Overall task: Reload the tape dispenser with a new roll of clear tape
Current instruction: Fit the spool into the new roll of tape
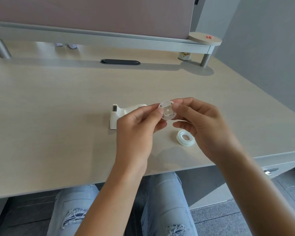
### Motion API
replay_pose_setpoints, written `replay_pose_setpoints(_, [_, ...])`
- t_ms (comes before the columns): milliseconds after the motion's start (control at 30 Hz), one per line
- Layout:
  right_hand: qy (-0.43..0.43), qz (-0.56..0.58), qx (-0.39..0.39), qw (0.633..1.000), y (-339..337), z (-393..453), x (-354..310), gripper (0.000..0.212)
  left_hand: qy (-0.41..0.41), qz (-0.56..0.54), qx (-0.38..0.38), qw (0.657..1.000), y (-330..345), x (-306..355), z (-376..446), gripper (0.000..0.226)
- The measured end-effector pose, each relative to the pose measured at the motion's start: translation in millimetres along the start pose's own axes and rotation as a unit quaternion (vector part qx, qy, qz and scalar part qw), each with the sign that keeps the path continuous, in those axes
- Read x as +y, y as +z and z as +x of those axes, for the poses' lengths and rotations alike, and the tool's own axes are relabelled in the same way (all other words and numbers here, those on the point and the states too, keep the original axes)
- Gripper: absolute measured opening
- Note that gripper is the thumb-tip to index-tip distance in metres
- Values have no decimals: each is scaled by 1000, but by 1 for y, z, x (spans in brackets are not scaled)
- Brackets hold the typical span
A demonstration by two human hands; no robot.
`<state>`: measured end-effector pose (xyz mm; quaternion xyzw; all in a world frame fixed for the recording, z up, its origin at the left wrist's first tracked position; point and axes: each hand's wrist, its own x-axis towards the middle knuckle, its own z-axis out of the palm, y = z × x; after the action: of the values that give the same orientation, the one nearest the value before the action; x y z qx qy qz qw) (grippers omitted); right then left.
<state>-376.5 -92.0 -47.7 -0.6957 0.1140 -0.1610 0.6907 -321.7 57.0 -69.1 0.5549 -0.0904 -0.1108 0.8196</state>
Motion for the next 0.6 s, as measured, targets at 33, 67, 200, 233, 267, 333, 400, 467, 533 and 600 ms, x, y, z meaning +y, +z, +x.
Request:
replay_pose_setpoints(33, [5, 6, 1, 1000, -4, -2, 1, 16, -13, -19, -7, 1000, 3, -2, -1, 15])
replay_pose_setpoints(67, [11, 17, 0, 1000, -7, -4, 2, 21, -25, -36, -13, 999, 5, -3, -2, 14])
replay_pose_setpoints(200, [49, 95, -6, 994, -18, -9, 5, 25, -66, -91, -34, 993, 14, -9, -7, 14])
replay_pose_setpoints(233, [57, 111, -4, 992, -21, -10, 5, 26, -76, -102, -37, 991, 16, -10, -8, 15])
replay_pose_setpoints(267, [62, 123, -1, 990, -23, -12, 6, 25, -84, -109, -38, 990, 18, -12, -9, 16])
replay_pose_setpoints(333, [72, 139, 7, 988, -26, -14, 7, 22, -92, -109, -36, 989, 22, -15, -11, 16])
replay_pose_setpoints(400, [76, 147, 19, 986, -28, -17, 10, 21, -94, -105, -33, 989, 26, -18, -14, 21])
replay_pose_setpoints(467, [76, 145, 29, 986, -30, -19, 13, 23, -92, -99, -27, 991, 29, -20, -16, 27])
replay_pose_setpoints(533, [75, 144, 36, 986, -31, -21, 16, 23, -89, -95, -17, 991, 32, -23, -17, 27])
replay_pose_setpoints(600, [74, 152, 40, 985, -32, -22, 17, 22, -88, -92, -7, 992, 34, -26, -18, 24])
